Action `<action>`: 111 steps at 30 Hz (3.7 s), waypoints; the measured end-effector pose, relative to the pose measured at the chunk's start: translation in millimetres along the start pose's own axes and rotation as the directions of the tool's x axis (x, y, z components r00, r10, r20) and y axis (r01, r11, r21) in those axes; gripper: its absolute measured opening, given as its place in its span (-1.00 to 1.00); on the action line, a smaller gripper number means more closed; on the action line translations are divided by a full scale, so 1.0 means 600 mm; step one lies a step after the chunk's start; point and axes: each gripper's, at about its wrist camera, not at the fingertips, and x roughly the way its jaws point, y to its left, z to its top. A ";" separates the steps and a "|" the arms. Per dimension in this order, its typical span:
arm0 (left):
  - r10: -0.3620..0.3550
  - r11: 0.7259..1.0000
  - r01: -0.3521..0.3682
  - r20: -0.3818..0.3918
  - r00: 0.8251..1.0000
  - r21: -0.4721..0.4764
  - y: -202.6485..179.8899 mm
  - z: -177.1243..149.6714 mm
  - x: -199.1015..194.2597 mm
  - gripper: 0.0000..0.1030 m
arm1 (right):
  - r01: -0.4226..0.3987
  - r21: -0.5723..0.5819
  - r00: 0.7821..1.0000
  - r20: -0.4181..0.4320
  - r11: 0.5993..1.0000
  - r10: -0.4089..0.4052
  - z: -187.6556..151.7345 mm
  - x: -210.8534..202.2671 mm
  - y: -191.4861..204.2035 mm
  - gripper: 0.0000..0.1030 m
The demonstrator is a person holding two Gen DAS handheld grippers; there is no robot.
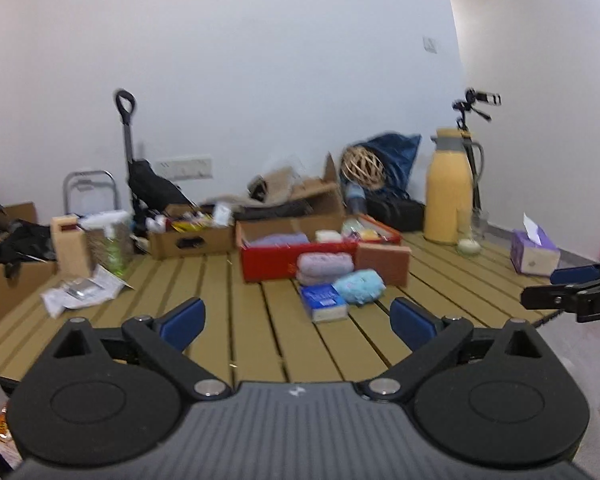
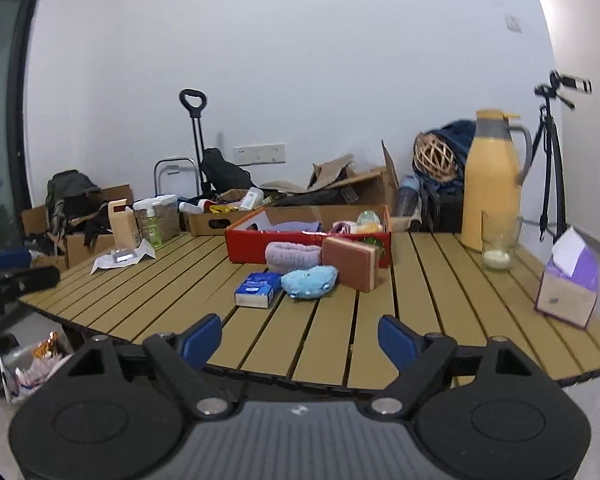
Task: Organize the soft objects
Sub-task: 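Move both grippers back toward the pink-and-beige sponge on the table, then grasp the pink-and-beige sponge with both grippers and lift it, then carry the sponge into the box and open both grippers, then move both grippers back over the table toward the remaining items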
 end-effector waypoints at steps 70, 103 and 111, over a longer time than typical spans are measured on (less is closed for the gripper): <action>-0.313 0.907 0.289 -0.029 0.949 -0.308 0.054 0.118 0.329 -0.37 | -0.273 0.235 0.961 0.024 0.933 0.275 0.150 0.297 -0.040 -0.43; -0.147 0.977 0.096 -0.278 0.949 -0.190 0.196 0.193 0.668 0.08 | -0.202 0.183 0.921 -0.299 0.962 0.251 0.282 0.741 -0.044 -0.23; -0.129 0.984 0.096 -0.230 0.965 -0.150 0.174 0.247 0.540 0.22 | -0.169 0.107 0.954 -0.231 0.980 0.190 0.331 0.591 -0.059 -0.07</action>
